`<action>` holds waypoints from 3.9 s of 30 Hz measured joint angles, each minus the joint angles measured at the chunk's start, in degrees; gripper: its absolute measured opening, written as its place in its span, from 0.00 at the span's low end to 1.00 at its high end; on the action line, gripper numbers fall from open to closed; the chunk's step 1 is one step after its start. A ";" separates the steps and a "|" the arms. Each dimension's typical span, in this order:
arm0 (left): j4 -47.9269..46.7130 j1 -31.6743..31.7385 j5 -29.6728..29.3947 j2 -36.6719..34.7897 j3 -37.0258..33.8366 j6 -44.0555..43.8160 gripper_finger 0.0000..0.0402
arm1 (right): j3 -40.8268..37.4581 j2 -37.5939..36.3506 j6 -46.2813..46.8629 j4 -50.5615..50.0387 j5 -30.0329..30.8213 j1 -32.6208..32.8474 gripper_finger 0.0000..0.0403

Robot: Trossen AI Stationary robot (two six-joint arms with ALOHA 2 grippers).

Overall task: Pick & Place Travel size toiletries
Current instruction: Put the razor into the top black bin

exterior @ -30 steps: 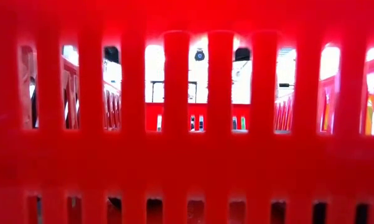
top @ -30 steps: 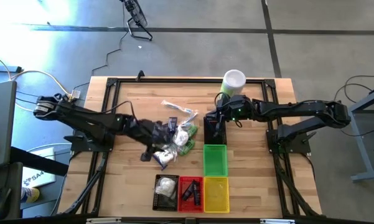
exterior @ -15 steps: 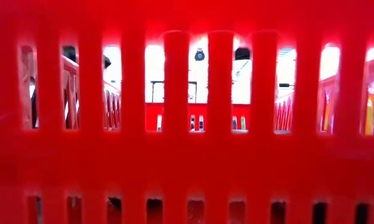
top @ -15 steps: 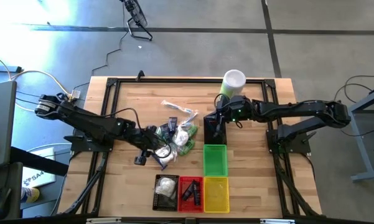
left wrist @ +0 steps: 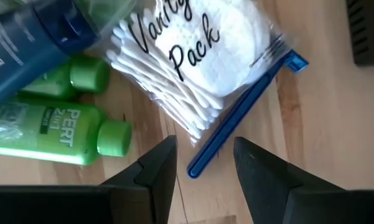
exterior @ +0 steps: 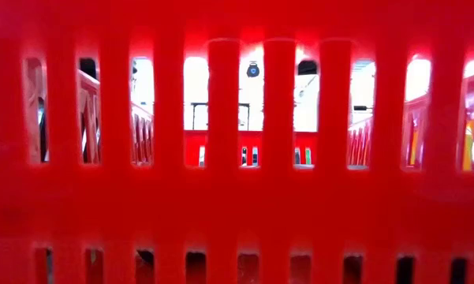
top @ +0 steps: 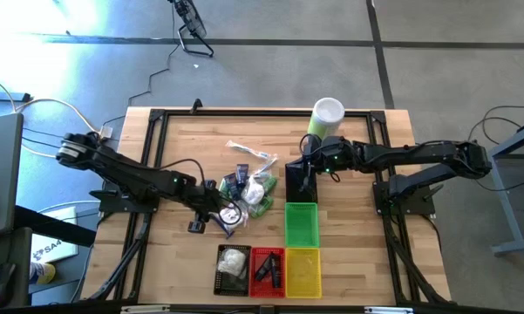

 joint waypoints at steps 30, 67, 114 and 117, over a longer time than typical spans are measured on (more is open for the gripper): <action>1.21 0.00 1.99 8.72 0.09 -0.66 0.39 | 0.00 0.00 0.07 -0.42 0.82 0.00 0.00; -8.20 -0.04 12.43 8.26 6.77 -0.15 0.08 | 0.00 0.00 -1.08 -0.64 0.73 0.00 0.00; 14.47 30.05 24.72 9.20 33.44 21.68 0.08 | 0.02 -10.06 -8.92 -9.91 -3.30 -0.04 0.00; 19.15 30.01 24.81 11.51 32.19 18.48 0.08 | 0.01 -9.77 -8.94 -10.16 -3.64 -0.02 0.00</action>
